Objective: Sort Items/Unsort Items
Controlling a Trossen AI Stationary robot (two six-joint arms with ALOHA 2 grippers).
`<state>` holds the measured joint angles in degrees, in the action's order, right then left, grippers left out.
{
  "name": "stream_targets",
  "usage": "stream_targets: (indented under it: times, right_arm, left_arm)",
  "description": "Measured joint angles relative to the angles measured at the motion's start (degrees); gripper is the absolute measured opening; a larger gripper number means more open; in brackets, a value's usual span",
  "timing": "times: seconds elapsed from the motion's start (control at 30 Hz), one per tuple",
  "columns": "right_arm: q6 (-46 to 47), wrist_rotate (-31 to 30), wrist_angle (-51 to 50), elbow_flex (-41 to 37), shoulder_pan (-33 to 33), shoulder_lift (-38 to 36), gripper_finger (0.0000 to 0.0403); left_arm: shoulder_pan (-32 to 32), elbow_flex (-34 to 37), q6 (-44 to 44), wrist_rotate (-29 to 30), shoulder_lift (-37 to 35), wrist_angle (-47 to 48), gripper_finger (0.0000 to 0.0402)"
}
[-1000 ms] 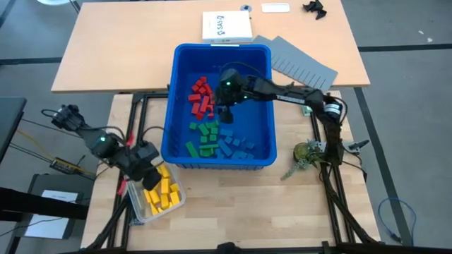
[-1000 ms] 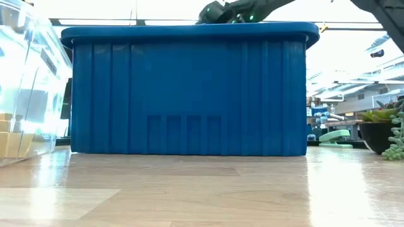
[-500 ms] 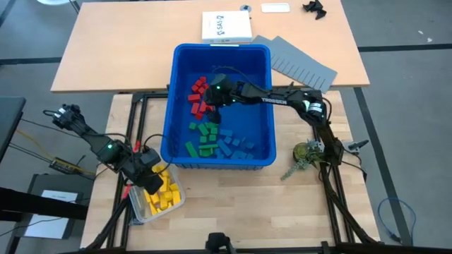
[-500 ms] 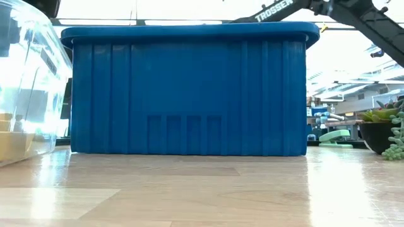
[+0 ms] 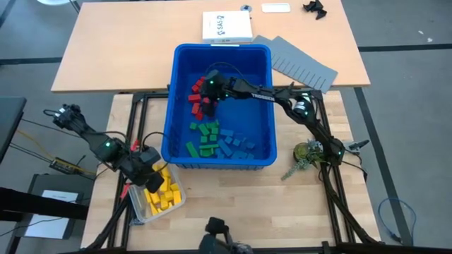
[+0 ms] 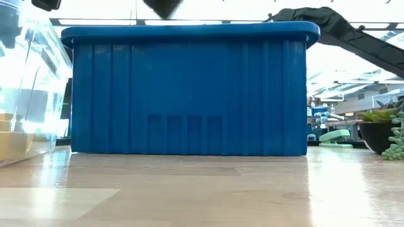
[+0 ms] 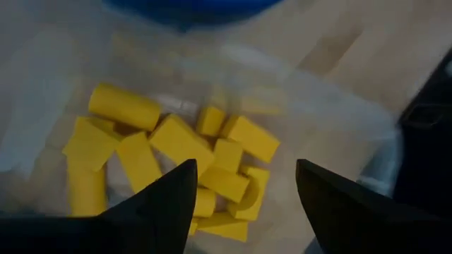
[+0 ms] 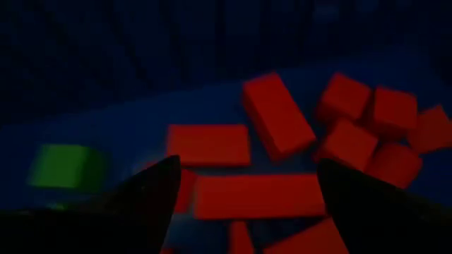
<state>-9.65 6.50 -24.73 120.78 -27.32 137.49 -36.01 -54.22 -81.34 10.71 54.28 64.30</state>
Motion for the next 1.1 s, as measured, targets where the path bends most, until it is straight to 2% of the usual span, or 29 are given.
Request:
stream_targets:
  times: [0.17,0.4,0.53,0.77,0.97,1.1]
  right_arm:
    - [-0.26,-1.85,-1.24,-0.05,-1.25,1.68,0.0331]
    - [2.39,-1.97,-3.87,-0.12,-2.34,2.73,0.0318]
    - [2.33,-1.09,-6.46,0.03,-2.48,2.54,0.031]
    - [1.61,-0.49,-11.72,0.63,-2.47,2.11,0.0302]
    - [2.32,-0.29,-19.21,0.14,-4.36,-1.66,0.0292]
    - [4.13,-1.93,-20.07,0.34,-6.25,-4.36,0.0287]
  left_arm:
    - [0.02,-5.79,0.09,5.55,0.04,1.99,0.0241]
    - [0.02,-13.27,4.78,19.09,-0.07,4.94,0.0239]
    - [0.05,-15.56,6.63,24.4,-0.06,4.91,0.0239]
    - [0.91,-16.11,7.66,26.58,0.03,5.73,0.0239]
    - [2.19,-16.11,7.85,26.7,0.04,6.28,0.0239]
    - [2.71,-16.1,9.35,26.75,0.04,6.51,0.0239]
